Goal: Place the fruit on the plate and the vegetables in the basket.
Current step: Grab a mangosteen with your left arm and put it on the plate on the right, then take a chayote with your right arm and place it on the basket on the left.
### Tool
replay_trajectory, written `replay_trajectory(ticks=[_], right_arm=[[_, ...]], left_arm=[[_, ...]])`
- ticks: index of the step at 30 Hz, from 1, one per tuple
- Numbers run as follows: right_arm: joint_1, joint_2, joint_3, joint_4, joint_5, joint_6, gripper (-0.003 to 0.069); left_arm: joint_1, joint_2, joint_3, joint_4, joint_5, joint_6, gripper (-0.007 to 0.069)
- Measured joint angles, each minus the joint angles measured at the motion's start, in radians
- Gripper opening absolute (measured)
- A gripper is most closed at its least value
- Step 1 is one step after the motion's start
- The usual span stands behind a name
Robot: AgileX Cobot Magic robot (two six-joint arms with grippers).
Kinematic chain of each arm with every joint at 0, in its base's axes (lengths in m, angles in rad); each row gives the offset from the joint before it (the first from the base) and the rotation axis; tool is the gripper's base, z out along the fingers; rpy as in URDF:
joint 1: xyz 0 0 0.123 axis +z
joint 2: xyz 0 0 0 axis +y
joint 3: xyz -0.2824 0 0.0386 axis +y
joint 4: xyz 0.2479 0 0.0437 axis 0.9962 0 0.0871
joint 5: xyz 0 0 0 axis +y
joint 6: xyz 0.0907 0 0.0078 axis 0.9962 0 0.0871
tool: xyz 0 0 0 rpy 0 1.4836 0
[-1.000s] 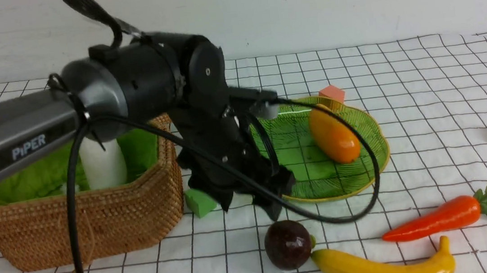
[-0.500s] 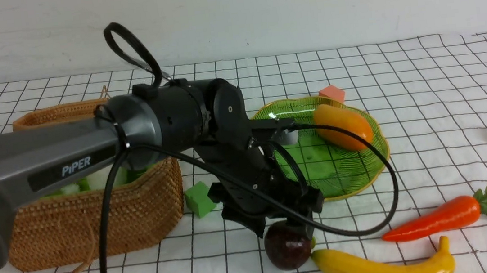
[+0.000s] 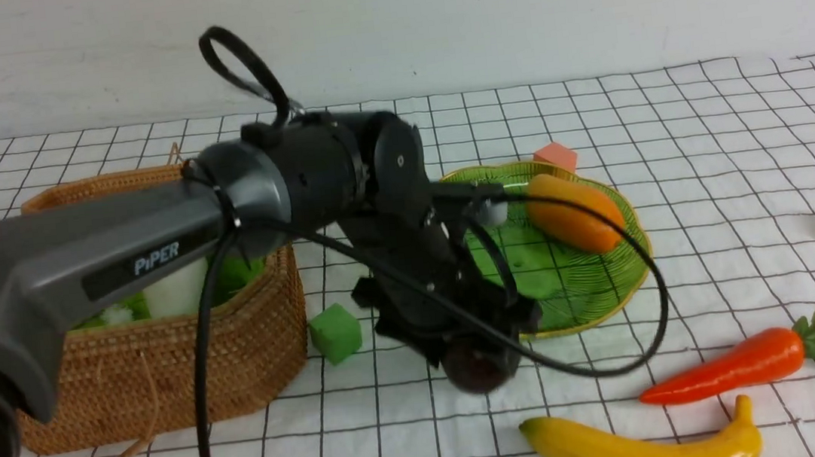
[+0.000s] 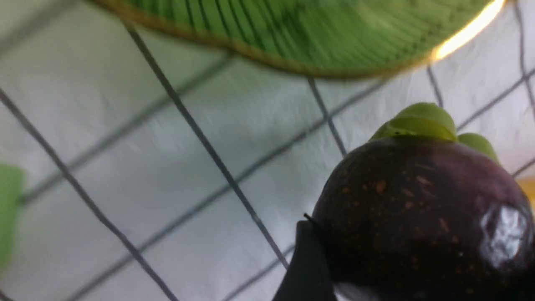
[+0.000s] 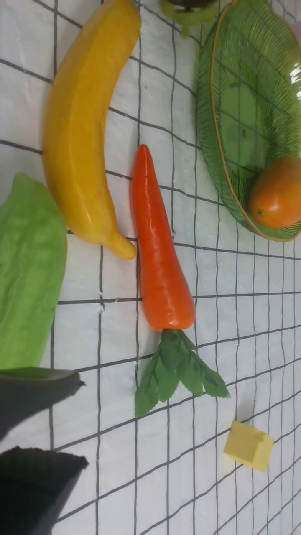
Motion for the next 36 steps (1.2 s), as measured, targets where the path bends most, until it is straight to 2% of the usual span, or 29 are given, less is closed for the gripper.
replay_trajectory(ticks=[3,9,13,22,27,30,36], right_arm=[[0.0,0.0,0.0,0.0,0.0,0.0,0.0243],[0.0,0.0,0.0,0.0,0.0,0.0,0.0243],[0.0,0.0,0.0,0.0,0.0,0.0,0.0243],[0.0,0.0,0.0,0.0,0.0,0.0,0.0243],[0.0,0.0,0.0,0.0,0.0,0.0,0.0243],[0.0,0.0,0.0,0.0,0.0,0.0,0.0243],[0.0,0.0,0.0,0.0,0.0,0.0,0.0243]], left_arm=[[0.008,-0.007,-0.095,0.07,-0.043,-0.06,0.0547],[0.015,0.0,-0.171,0.261,-0.321,-0.358,0.0547],[0.015,0.072,-0.174,0.328,-0.392,-0.489,0.0547],[0.015,0.189,-0.172,0.347,-0.357,-0.518,0.0547],[0.015,0.155,-0.172,0.348,-0.303,-0.517,0.0631],[0.015,0.13,-0.172,0.348,-0.262,-0.513,0.0652],[0.015,0.018,-0.172,0.356,-0.167,-0.406,0.0631]])
